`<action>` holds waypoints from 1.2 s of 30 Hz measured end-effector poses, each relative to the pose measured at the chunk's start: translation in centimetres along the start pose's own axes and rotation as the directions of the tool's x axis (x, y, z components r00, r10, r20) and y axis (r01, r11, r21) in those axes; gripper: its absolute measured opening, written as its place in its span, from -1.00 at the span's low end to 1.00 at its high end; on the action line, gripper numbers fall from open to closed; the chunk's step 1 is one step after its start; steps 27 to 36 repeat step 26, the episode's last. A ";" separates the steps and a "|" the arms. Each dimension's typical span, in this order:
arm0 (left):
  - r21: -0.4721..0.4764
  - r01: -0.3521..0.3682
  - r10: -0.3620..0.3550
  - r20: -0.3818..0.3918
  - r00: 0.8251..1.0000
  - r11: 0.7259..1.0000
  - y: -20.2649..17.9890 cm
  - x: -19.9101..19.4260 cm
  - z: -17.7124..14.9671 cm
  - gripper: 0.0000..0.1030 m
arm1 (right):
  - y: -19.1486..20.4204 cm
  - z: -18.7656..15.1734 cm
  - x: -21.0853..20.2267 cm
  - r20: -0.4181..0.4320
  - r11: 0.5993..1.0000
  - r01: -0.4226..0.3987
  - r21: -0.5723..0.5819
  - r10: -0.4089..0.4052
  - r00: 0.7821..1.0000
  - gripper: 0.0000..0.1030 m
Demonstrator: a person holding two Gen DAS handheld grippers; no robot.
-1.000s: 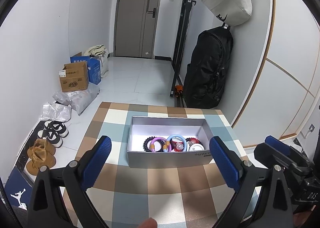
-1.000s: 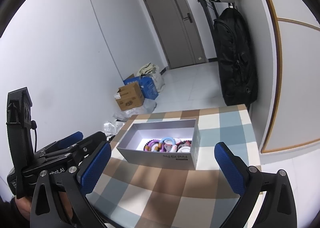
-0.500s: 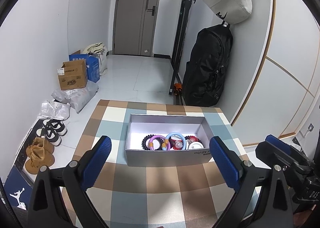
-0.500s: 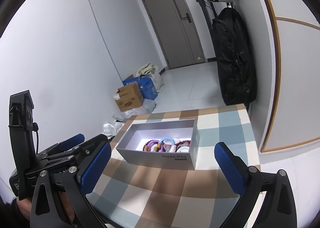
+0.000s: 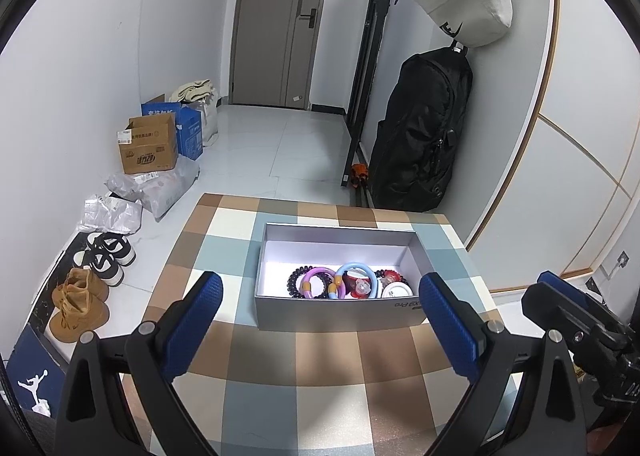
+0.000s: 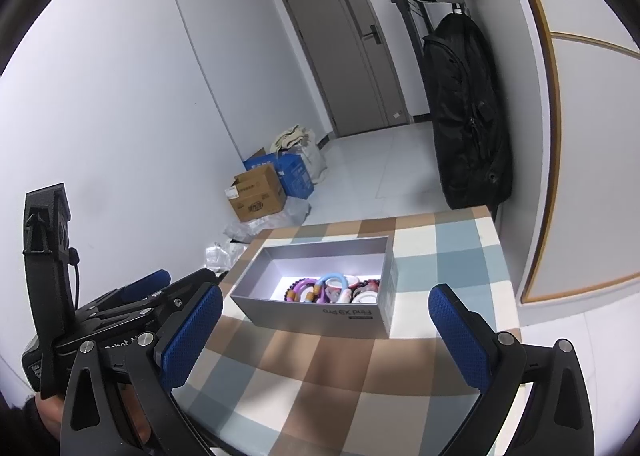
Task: Organize jewelry
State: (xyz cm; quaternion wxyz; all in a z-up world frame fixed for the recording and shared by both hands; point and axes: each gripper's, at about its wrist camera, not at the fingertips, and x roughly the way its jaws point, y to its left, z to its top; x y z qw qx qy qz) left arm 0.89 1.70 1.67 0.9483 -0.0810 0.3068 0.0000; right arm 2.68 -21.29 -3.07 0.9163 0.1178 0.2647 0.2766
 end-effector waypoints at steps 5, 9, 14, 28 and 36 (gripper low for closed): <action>-0.015 0.007 -0.008 -0.014 1.000 1.000 0.2 0.2 -0.1 0.86 | -0.2 -0.1 0.1 -0.005 1.000 0.010 0.006 -0.010 1.000 1.00; -0.012 0.005 -0.005 -0.013 1.000 1.000 0.2 0.2 -0.1 0.86 | -0.5 -0.1 0.3 -0.011 1.000 0.012 0.018 -0.012 1.000 1.00; -0.006 0.012 -0.012 -0.014 1.000 1.000 0.0 0.3 0.0 0.86 | -0.5 -0.1 0.2 -0.011 1.000 0.010 0.020 -0.010 1.000 1.00; -0.010 0.038 -0.039 -0.017 0.999 0.999 -0.1 0.3 -0.2 0.86 | -0.5 -0.1 0.3 -0.020 0.999 0.014 0.028 -0.014 1.000 1.00; -0.010 0.038 -0.039 -0.017 0.999 0.999 -0.1 0.3 -0.2 0.86 | -0.5 -0.1 0.3 -0.020 0.999 0.014 0.028 -0.014 1.000 1.00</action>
